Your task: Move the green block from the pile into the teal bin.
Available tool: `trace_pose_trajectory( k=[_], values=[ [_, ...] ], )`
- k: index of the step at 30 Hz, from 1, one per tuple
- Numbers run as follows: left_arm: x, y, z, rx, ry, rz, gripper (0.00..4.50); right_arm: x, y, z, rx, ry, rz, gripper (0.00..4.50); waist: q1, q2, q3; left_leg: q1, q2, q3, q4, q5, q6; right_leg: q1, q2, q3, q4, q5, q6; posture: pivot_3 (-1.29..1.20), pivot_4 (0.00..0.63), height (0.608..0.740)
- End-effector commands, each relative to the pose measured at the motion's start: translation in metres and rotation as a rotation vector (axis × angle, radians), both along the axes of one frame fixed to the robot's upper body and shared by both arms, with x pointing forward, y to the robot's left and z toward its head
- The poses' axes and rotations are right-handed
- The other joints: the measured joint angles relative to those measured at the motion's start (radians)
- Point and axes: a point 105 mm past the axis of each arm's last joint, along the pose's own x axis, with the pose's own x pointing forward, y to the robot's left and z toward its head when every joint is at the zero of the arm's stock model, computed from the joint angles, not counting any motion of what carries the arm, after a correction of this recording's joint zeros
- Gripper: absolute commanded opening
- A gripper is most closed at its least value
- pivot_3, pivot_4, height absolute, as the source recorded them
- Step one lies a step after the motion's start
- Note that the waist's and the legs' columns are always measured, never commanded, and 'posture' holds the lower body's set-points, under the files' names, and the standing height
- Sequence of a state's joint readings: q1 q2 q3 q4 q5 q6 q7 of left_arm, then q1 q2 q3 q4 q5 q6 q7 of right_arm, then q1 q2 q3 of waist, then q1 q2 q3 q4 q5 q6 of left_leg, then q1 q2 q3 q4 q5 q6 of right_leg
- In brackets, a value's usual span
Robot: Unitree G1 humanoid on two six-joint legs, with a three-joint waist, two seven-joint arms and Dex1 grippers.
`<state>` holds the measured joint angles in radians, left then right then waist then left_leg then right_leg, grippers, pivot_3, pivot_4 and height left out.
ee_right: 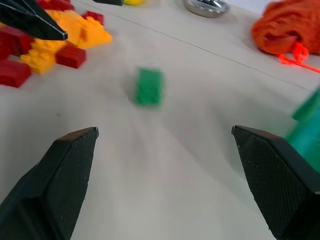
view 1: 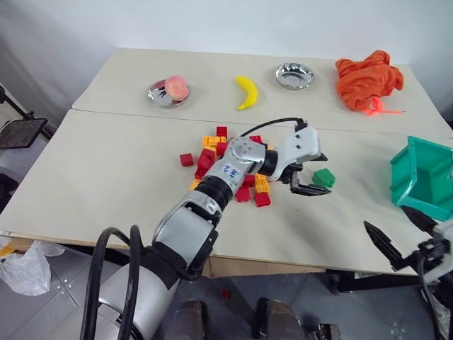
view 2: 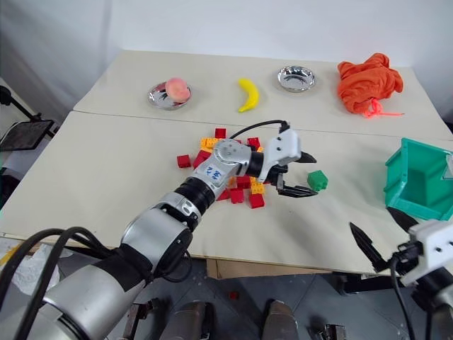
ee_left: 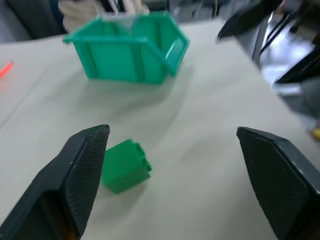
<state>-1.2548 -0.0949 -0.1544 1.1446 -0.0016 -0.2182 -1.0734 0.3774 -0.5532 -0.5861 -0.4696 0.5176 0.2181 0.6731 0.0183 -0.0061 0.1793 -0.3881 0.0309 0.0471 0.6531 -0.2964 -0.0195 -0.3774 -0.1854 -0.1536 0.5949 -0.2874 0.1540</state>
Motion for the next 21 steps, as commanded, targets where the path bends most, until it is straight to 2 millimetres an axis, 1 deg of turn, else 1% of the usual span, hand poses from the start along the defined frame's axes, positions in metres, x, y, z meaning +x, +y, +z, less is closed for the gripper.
trace_pose_trajectory(
  k=[1, 2, 3, 4, 5, 8, 9, 11, 13, 15, 17, 19, 21],
  values=[
    [0.01, 0.033, 0.015, -0.09, -0.017, 0.02, 4.3, 0.015, 0.012, 0.01, -0.01, -0.004, 0.056, 4.5, -0.004, 0.001, 0.0, 0.001, 0.0, 0.0, 0.0, 0.0, 0.0, 0.0, 0.0, 0.0, 0.001, 0.0, 0.0, 0.0, 0.15, 0.74],
    [0.015, 0.052, 0.017, -0.125, -0.035, 0.044, 4.41, 0.024, 0.018, 0.01, -0.008, 0.012, 0.081, 4.5, -0.004, 0.0, 0.0, 0.001, 0.0, 0.0, 0.0, 0.0, 0.0, 0.0, 0.0, 0.0, 0.001, 0.0, 0.0, 0.0, 0.15, 0.74],
    [0.019, 0.074, 0.017, -0.149, -0.056, 0.073, 4.41, 0.032, 0.025, 0.009, 0.003, 0.037, 0.115, 4.5, -0.011, 0.0, 0.0, 0.001, 0.0, 0.0, 0.0, 0.0, 0.0, 0.0, 0.0, 0.0, 0.002, 0.0, 0.0, 0.0, 0.15, 0.74],
    [0.02, 0.092, 0.015, -0.156, -0.062, 0.088, 4.41, 0.038, 0.031, 0.009, 0.006, 0.059, 0.145, 4.5, -0.018, 0.0, 0.0, 0.001, 0.0, 0.0, 0.001, 0.0, 0.0, 0.0, 0.0, 0.001, 0.002, 0.0, 0.0, 0.0, 0.15, 0.74],
    [0.02, 0.101, 0.014, -0.157, -0.064, 0.094, 4.41, 0.041, 0.034, 0.009, 0.007, 0.074, 0.163, 4.5, -0.02, 0.001, 0.0, 0.001, 0.0, 0.0, 0.001, 0.0, 0.0, 0.0, 0.0, 0.001, 0.002, 0.0, 0.0, 0.0, 0.15, 0.74],
    [0.016, 0.154, 0.009, -0.179, -0.125, 0.162, 4.41, 0.065, 0.038, 0.012, -0.029, 0.078, 0.14, 4.5, -0.018, 0.001, 0.0, 0.001, 0.0, 0.0, 0.002, 0.0, 0.0, 0.0, 0.0, 0.001, 0.004, 0.0, 0.0, 0.0, 0.15, 0.74],
    [0.014, 0.171, 0.008, -0.175, -0.137, 0.195, 4.41, 0.074, 0.037, 0.013, -0.064, 0.081, 0.121, 4.5, -0.018, 0.001, 0.0, 0.0, 0.0, 0.0, 0.003, 0.0, 0.0, 0.0, 0.0, 0.001, 0.003, 0.0, 0.0, 0.0, 0.15, 0.74],
    [0.01, 0.195, 0.008, -0.181, -0.138, 0.256, 4.41, 0.089, 0.036, 0.014, -0.1, 0.089, 0.079, 4.5, -0.015, 0.0, 0.0, -0.001, 0.0, 0.0, 0.005, 0.0, 0.0, 0.0, 0.0, 0.001, 0.004, 0.0, 0.0, 0.0, 0.15, 0.74],
    [0.002, 0.21, 0.007, -0.195, -0.129, 0.294, 4.41, 0.101, 0.035, 0.014, -0.098, 0.108, 0.038, 4.5, -0.011, 0.0, 0.0, -0.001, 0.0, -0.001, 0.006, -0.001, 0.0, 0.0, 0.0, 0.001, 0.004, 0.0, 0.0, 0.0, 0.15, 0.74],
    [-0.013, 0.22, 0.002, -0.188, -0.124, 0.306, 4.41, 0.114, 0.033, 0.01, -0.122, 0.14, -0.009, 4.5, -0.01, 0.0, 0.0, -0.001, 0.0, -0.001, 0.007, -0.001, 0.0, 0.0, 0.0, 0.001, 0.005, 0.0, 0.0, 0.0, 0.15, 0.74],
    [-0.027, 0.221, -0.005, -0.166, -0.088, 0.284, 4.41, 0.12, 0.031, 0.005, -0.128, 0.171, -0.042, 4.5, -0.008, 0.0, 0.0, -0.001, 0.0, -0.001, 0.008, -0.002, 0.0, 0.0, 0.0, 0.001, 0.006, 0.0, 0.0, 0.0, 0.15, 0.74],
    [-0.037, 0.221, -0.009, -0.145, -0.059, 0.263, 4.41, 0.122, 0.03, -0.003, -0.124, 0.228, -0.051, 4.5, -0.004, 0.0, 0.0, -0.002, 0.0, -0.001, 0.008, -0.003, 0.0, 0.0, 0.0, 0.001, 0.006, 0.0, 0.0, 0.0, 0.15, 0.74],
    [-0.041, 0.221, -0.008, -0.147, -0.044, 0.262, 4.41, 0.121, 0.035, -0.009, -0.074, 0.277, -0.023, 4.5, 0.0, 0.0, 0.0, -0.002, 0.0, -0.001, 0.008, -0.003, 0.0, 0.0, 0.0, 0.001, 0.006, 0.0, 0.0, 0.0, 0.15, 0.74]
  ],
)
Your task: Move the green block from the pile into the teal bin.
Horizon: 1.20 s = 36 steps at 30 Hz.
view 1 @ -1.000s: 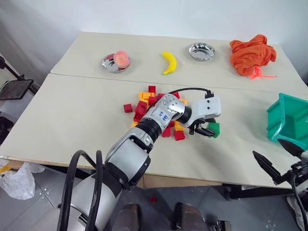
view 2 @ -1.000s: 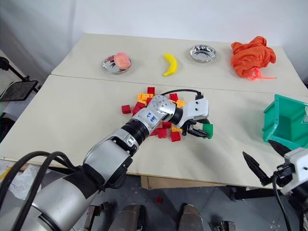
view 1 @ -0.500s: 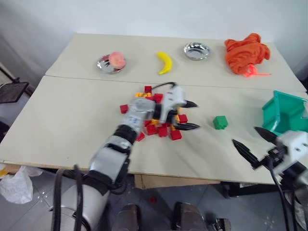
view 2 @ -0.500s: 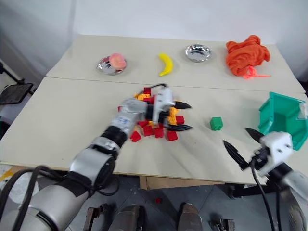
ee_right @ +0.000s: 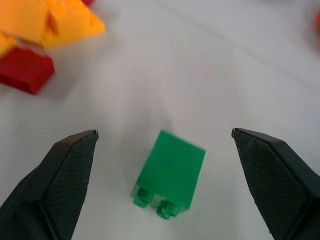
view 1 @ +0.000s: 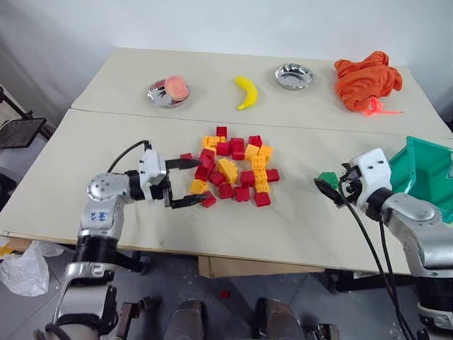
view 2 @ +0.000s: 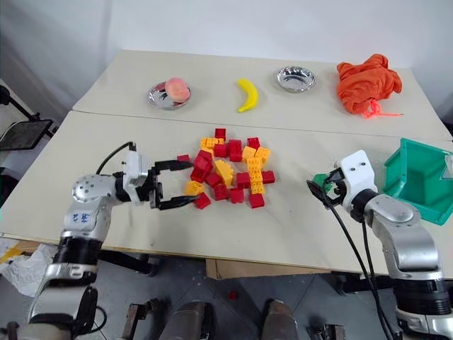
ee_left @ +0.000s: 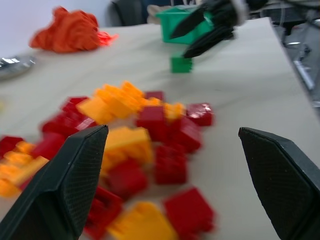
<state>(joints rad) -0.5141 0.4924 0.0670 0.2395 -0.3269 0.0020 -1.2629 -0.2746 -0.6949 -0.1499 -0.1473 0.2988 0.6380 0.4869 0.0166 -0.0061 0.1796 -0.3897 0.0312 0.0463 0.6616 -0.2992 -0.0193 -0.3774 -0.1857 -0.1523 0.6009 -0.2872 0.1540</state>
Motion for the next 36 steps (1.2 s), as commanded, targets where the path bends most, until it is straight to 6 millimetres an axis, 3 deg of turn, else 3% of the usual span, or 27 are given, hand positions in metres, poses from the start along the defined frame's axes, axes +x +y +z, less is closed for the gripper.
trace_pose_trajectory(
  k=[1, 4, 10, 12, 15, 18, 19, 21, 22, 25, 30, 36],
  values=[
    [-0.008, -0.004, 0.016, -0.021, -0.032, -0.03, 4.41, 0.0, 0.005, -0.002, 0.052, 0.042, 0.009, 4.5, 0.003, 0.0, 0.0, 0.0, 0.0, 0.0, 0.0, 0.0, 0.0, 0.0, 0.0, 0.0, 0.0, 0.0, 0.0, 0.0, 0.15, 0.74],
    [-0.008, -0.009, 0.021, -0.045, -0.037, -0.034, 4.5, -0.002, 0.006, -0.004, 0.047, 0.04, 0.02, 3.94, 0.003, 0.0, 0.0, 0.0, 0.0, 0.001, 0.001, 0.0, 0.0, 0.0, 0.0, 0.001, 0.0, 0.0, 0.0, 0.0, 0.15, 0.74],
    [-0.013, -0.029, 0.019, -0.084, -0.026, -0.101, 4.5, -0.003, -0.002, -0.002, 0.086, -0.023, -0.017, 1.79, 0.004, 0.0, 0.0, 0.0, 0.0, 0.001, 0.001, -0.001, 0.001, 0.0, 0.0, 0.001, 0.0, 0.0, 0.0, 0.0, 0.15, 0.74],
    [-0.013, -0.037, 0.019, -0.094, -0.026, -0.124, 4.5, -0.007, -0.007, -0.003, 0.096, -0.032, -0.03, 1.45, 0.004, 0.0, 0.0, 0.0, 0.0, 0.002, 0.001, -0.001, 0.001, 0.0, 0.0, 0.001, 0.0, 0.0, 0.0, 0.0, 0.15, 0.74],
    [-0.013, -0.052, 0.02, -0.122, -0.025, -0.164, 4.5, -0.015, -0.012, 0.003, 0.099, -0.1, -0.027, 1.45, 0.009, 0.0, 0.0, 0.0, 0.0, 0.002, 0.001, -0.001, 0.001, 0.0, 0.0, 0.001, 0.0, 0.0, 0.0, 0.0, 0.15, 0.74],
    [-0.011, -0.07, 0.024, -0.179, -0.023, -0.194, 4.5, -0.025, -0.023, 0.027, 0.094, -0.261, -0.036, 1.45, 0.009, 0.0, 0.0, 0.0, 0.0, 0.003, 0.001, -0.001, 0.001, 0.0, 0.0, 0.002, 0.0, 0.0, 0.001, 0.0, 0.15, 0.74],
    [-0.012, -0.076, 0.025, -0.197, -0.019, -0.206, 4.5, -0.028, -0.032, 0.04, 0.081, -0.348, -0.074, 1.45, 0.008, 0.0, 0.0, 0.0, 0.0, 0.003, 0.001, -0.001, 0.001, 0.0, 0.0, 0.002, 0.0, 0.0, 0.001, 0.0, 0.15, 0.74],
    [-0.009, -0.089, 0.031, -0.26, -0.042, -0.202, 4.5, -0.041, -0.07, 0.069, 0.052, -0.532, -0.241, 1.45, 0.008, 0.0, 0.0, 0.0, 0.0, 0.003, 0.001, -0.001, 0.001, 0.0, 0.0, 0.002, 0.0, 0.0, 0.001, 0.0, 0.15, 0.74],
    [-0.007, -0.093, 0.034, -0.29, -0.048, -0.195, 4.5, -0.048, -0.093, 0.073, 0.023, -0.558, -0.339, 1.45, 0.008, 0.0, 0.0, 0.0, 0.0, 0.003, 0.001, -0.001, 0.001, 0.0, 0.0, 0.002, 0.0, 0.0, 0.001, 0.0, 0.15, 0.74],
    [-0.004, -0.104, 0.036, -0.303, -0.054, -0.187, 4.5, -0.06, -0.142, 0.064, -0.008, -0.488, -0.546, 1.45, 0.008, 0.0, 0.0, 0.001, 0.0, 0.003, 0.001, -0.001, 0.001, 0.0, 0.0, 0.002, 0.0, 0.0, 0.001, 0.0, 0.15, 0.74],
    [0.001, -0.109, 0.035, -0.299, -0.051, -0.177, 4.5, -0.057, -0.17, 0.056, -0.015, -0.413, -0.618, 1.45, -0.005, 0.001, -0.001, 0.002, 0.0, 0.005, 0.001, -0.001, 0.002, 0.0, 0.0, 0.004, 0.0, 0.0, 0.001, 0.0, 0.15, 0.74],
    [0.01, -0.099, 0.033, -0.254, -0.062, -0.121, 4.5, -0.047, -0.175, 0.052, 0.015, -0.365, -0.604, 3.55, -0.018, 0.002, -0.001, 0.003, 0.0, 0.006, 0.001, -0.001, 0.002, 0.0, 0.0, 0.005, 0.0, 0.0, 0.001, 0.0, 0.15, 0.74]
  ],
)
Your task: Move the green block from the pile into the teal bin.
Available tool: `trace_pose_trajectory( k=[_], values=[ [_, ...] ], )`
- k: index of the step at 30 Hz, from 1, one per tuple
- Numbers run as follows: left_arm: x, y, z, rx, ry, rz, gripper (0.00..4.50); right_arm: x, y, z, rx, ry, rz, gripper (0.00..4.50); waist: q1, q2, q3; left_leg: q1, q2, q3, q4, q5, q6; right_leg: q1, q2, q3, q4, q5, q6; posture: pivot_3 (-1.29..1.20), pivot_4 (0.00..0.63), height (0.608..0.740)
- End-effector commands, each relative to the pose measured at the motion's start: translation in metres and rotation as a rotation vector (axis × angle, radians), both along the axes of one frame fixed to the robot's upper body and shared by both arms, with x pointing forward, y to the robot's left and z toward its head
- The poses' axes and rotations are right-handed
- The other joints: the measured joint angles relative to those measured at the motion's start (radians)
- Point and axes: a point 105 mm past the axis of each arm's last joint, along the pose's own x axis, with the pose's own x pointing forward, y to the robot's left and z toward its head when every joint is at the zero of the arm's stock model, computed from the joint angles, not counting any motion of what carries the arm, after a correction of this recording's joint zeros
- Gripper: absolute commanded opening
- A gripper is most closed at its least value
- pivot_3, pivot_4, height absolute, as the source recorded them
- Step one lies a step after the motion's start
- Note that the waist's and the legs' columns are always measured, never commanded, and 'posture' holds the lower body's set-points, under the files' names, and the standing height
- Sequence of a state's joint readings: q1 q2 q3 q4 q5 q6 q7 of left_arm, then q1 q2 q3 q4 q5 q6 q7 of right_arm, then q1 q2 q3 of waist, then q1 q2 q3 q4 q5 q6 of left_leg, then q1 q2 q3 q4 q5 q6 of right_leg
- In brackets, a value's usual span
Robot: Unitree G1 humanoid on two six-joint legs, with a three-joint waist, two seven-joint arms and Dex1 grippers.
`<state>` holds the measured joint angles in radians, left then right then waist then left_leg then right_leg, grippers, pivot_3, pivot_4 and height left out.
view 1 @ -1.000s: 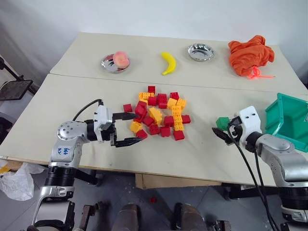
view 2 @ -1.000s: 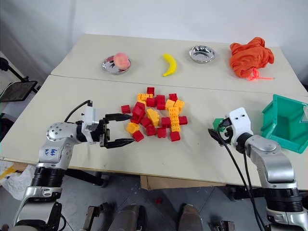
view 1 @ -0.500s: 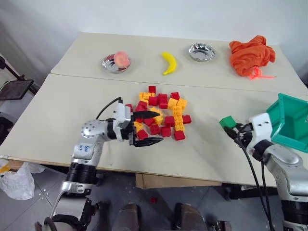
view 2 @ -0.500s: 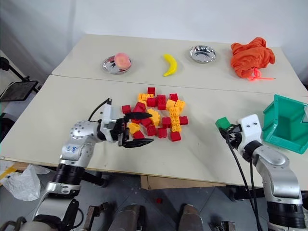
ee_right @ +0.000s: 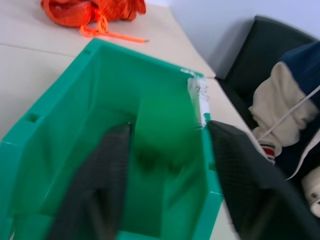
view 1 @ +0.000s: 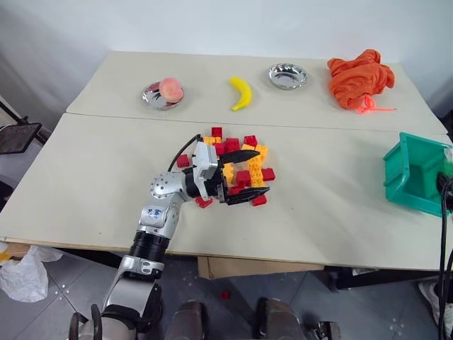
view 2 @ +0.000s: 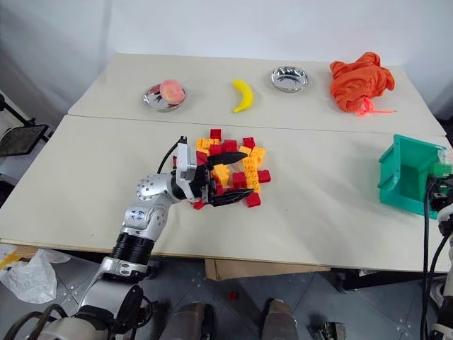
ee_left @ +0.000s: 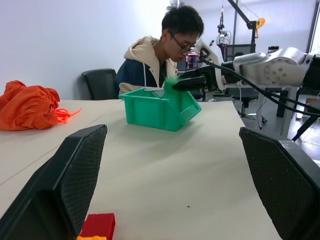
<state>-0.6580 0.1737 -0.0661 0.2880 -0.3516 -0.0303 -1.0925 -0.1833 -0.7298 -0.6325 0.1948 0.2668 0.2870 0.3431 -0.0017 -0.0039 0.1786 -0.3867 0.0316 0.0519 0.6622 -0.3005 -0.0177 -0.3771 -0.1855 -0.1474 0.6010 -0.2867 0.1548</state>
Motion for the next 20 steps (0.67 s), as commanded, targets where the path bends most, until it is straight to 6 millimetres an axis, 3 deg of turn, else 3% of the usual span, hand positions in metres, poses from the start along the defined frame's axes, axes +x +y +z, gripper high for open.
trace_pose_trajectory(
  k=[1, 3, 6, 8, 11, 15, 18, 20],
  values=[
    [0.006, 0.01, 0.004, 0.028, -0.03, 0.046, 4.5, 0.001, -0.003, 0.019, -0.041, -0.043, 0.006, 3.89, 0.001, 0.0, 0.0, 0.0, 0.0, 0.0, 0.0, 0.0, 0.0, 0.0, 0.0, 0.0, 0.0, 0.0, 0.0, 0.0, 0.15, 0.74],
    [0.014, 0.026, -0.001, 0.067, -0.032, 0.115, 4.5, 0.005, 0.008, 0.03, -0.065, -0.108, 0.08, 4.49, 0.001, 0.0, 0.0, 0.0, 0.0, 0.0, 0.0, 0.0, 0.0, 0.0, 0.0, 0.0, 0.0, 0.0, 0.0, 0.0, 0.15, 0.74],
    [0.026, 0.048, -0.005, 0.108, -0.038, 0.22, 4.5, 0.006, 0.032, 0.054, -0.161, -0.243, 0.223, 4.49, 0.0, 0.0, 0.0, 0.0, 0.0, 0.0, 0.0, 0.0, 0.0, 0.0, 0.0, 0.0, 0.0, 0.0, 0.0, 0.0, 0.15, 0.74],
    [0.035, 0.069, -0.009, 0.157, -0.04, 0.311, 4.5, 0.008, 0.068, 0.058, -0.138, -0.294, 0.435, 4.49, 0.0, 0.0, 0.0, 0.0, 0.0, 0.0, 0.0, 0.0, 0.0, 0.0, 0.0, 0.0, 0.0, 0.0, 0.0, 0.0, 0.15, 0.74],
    [0.035, 0.098, -0.013, 0.203, -0.042, 0.385, 4.5, 0.011, 0.111, 0.036, -0.158, -0.186, 0.679, 4.49, -0.002, 0.0, 0.0, 0.0, 0.0, 0.0, 0.0, 0.0, 0.0, 0.0, 0.0, 0.0, -0.001, 0.0, 0.0, 0.0, 0.15, 0.74],
    [0.028, 0.134, -0.029, 0.281, -0.03, 0.488, 4.5, -0.003, 0.158, 0.005, -0.187, -0.081, 0.944, 4.49, 0.001, 0.0, 0.0, 0.0, 0.0, 0.0, 0.0, -0.001, 0.001, 0.0, 0.0, 0.0, -0.001, 0.0, 0.0, 0.0, 0.15, 0.74],
    [0.021, 0.155, -0.034, 0.281, -0.004, 0.565, 4.5, -0.012, 0.174, -0.021, -0.228, 0.017, 1.034, 4.49, 0.008, -0.001, 0.001, 0.0, 0.0, 0.0, 0.0, -0.001, 0.001, 0.0, 0.0, 0.0, -0.001, 0.0, 0.001, 0.0, 0.15, 0.74],
    [0.019, 0.16, -0.035, 0.284, 0.006, 0.585, 4.5, -0.012, 0.175, -0.027, -0.226, 0.019, 1.03, 4.49, 0.012, -0.001, 0.001, 0.0, 0.0, 0.0, 0.001, -0.002, 0.001, 0.0, 0.0, 0.0, -0.001, 0.001, 0.001, 0.0, 0.15, 0.74]
  ],
)
